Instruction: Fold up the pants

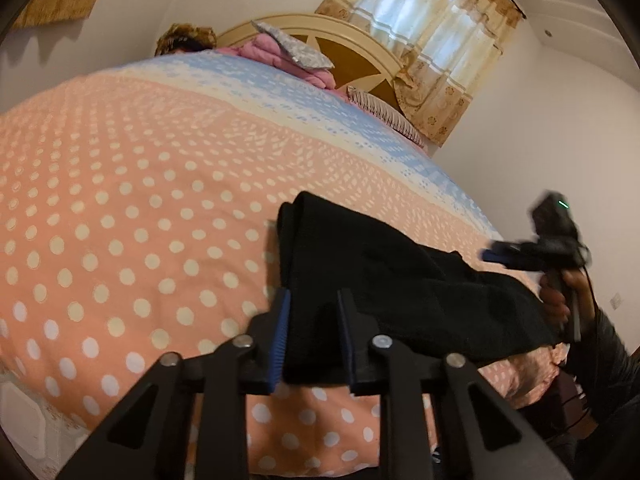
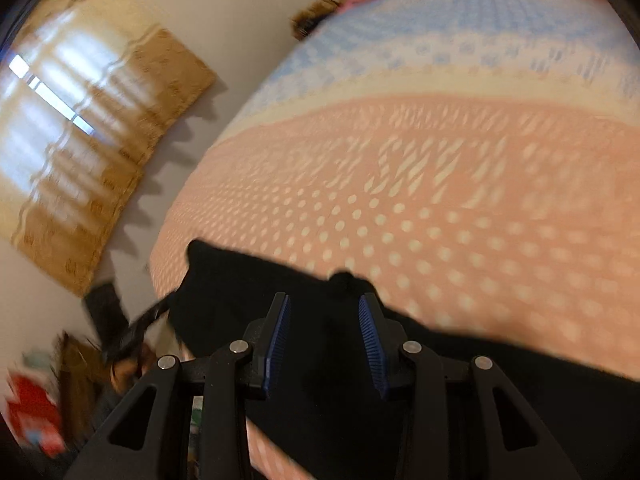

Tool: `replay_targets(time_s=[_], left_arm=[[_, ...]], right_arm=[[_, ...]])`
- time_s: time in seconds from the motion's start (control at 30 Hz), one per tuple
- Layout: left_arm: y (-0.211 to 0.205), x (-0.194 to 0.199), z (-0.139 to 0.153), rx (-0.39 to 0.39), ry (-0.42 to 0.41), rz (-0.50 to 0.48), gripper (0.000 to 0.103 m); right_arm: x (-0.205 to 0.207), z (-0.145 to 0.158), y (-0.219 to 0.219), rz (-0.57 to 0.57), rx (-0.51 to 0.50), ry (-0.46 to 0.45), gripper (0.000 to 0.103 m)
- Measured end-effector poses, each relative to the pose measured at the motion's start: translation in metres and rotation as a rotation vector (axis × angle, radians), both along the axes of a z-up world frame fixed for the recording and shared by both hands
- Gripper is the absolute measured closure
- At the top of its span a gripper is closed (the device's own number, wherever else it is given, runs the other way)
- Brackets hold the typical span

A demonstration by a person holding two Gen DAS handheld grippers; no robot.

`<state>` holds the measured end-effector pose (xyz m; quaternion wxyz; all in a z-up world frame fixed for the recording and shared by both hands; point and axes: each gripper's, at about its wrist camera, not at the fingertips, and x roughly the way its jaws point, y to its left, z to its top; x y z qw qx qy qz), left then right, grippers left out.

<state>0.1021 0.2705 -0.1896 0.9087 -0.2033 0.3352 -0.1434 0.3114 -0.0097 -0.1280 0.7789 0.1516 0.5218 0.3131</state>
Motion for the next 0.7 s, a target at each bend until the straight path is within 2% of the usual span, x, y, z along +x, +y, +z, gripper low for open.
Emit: replay_targets(time_s=[0.1, 0.17, 0.2, 0.3, 0.4, 0.43, 0.5, 0.53, 0.6, 0.7], left_arm=[[-0.001, -0.003, 0.006, 0.029, -0.024, -0.004, 0.086], [-0.003, -0.004, 0.009, 0.041, -0.040, -0.005, 0.089], [-0.004, -0.005, 0.011, 0.044, -0.049, -0.009, 0.089], [-0.005, -0.001, 0.014, 0.058, -0.064, -0.014, 0.089], [-0.007, 0.004, 0.017, 0.056, -0.075, -0.025, 0.089], [-0.009, 0.006, 0.016, 0.064, -0.075, -0.028, 0.089], [-0.013, 0.008, 0.011, 0.103, -0.067, -0.026, 0.089], [-0.013, 0.009, 0.008, 0.106, -0.058, -0.023, 0.089], [-0.011, 0.009, 0.005, 0.098, -0.045, -0.017, 0.089], [-0.004, 0.003, 0.010, 0.086, -0.064, -0.013, 0.089]], right_arm=[[0.023, -0.028, 0.012, -0.028, 0.048, 0.112, 0.065], [0.025, -0.039, 0.016, -0.019, 0.050, 0.137, 0.081], [0.023, -0.038, 0.019, -0.010, 0.032, 0.120, 0.089], [0.020, -0.023, 0.016, -0.013, 0.057, 0.062, 0.096], [0.020, 0.004, 0.020, -0.022, 0.054, -0.042, 0.096], [0.021, 0.009, 0.020, -0.028, 0.027, -0.068, 0.103], [0.025, 0.011, 0.020, -0.059, -0.089, -0.135, 0.103], [0.029, 0.007, 0.017, -0.077, -0.124, -0.138, 0.103], [0.033, -0.005, 0.013, -0.073, -0.120, -0.111, 0.103], [0.008, 0.001, 0.015, -0.012, -0.095, -0.161, 0.100]])
